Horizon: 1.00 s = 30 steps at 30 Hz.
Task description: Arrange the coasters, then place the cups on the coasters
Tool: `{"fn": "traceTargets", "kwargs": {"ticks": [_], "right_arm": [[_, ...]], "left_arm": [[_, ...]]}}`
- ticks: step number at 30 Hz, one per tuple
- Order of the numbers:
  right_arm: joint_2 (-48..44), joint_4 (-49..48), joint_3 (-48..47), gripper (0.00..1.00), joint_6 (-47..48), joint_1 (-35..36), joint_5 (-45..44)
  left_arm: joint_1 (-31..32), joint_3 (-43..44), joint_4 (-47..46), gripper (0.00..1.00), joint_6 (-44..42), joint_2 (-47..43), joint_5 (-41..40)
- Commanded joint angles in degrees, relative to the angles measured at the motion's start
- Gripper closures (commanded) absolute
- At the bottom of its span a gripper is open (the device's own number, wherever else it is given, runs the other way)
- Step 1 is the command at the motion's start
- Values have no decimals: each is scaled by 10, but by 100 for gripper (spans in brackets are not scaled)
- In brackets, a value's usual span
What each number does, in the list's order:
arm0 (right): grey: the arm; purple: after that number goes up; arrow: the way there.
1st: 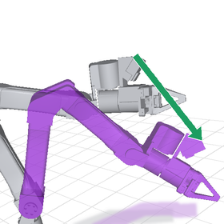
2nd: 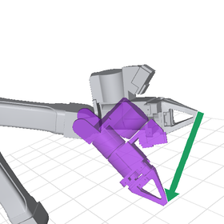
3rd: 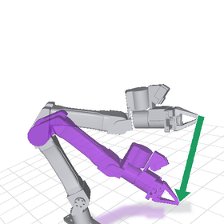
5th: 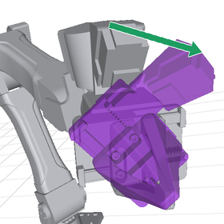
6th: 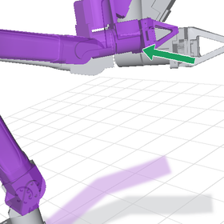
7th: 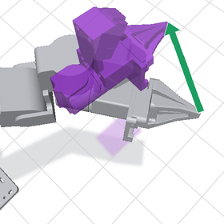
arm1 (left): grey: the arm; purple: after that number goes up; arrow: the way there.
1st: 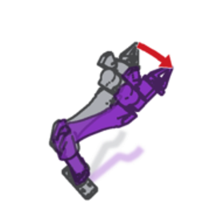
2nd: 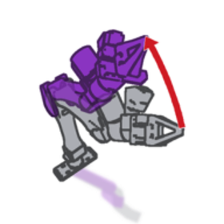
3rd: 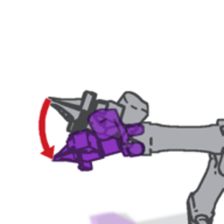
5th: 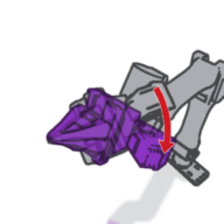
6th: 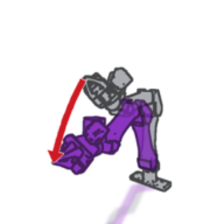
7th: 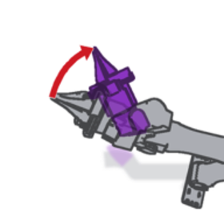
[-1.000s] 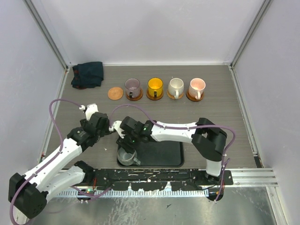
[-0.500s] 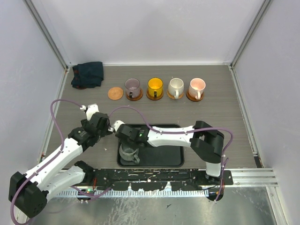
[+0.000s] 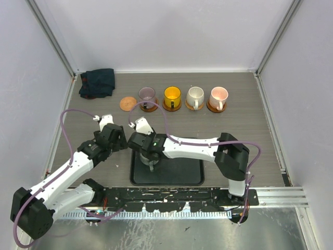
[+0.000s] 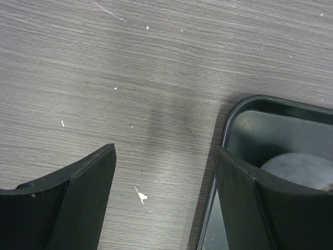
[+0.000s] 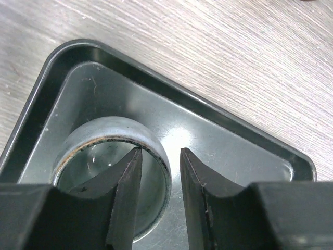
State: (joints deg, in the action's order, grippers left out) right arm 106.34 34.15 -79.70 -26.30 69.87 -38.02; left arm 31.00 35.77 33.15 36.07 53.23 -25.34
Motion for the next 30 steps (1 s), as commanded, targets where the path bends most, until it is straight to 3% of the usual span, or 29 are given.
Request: {"fn": "traceTargets", "kwargs": {"ticks": [1,11,17,23,30], "right_arm": [[-14,17,-15,58,-70,-23,-32],[-48,5,9,57,-69,-36,-21],[-95,-22,23,55,-55,-39,-16],[-180,-35,43,49,-44,-40,-79],[-331,-55,114,37,-45,-88,-136]], "left_arm": [[-2,10,-28,24,-23,-13,9],[4,3,-46,23,-73,-46,79],[77,15,-52,22,-109,-75,100],[127,50,-60,21,-156,-47,185],[133,118,9,20,-144,22,239]]}}
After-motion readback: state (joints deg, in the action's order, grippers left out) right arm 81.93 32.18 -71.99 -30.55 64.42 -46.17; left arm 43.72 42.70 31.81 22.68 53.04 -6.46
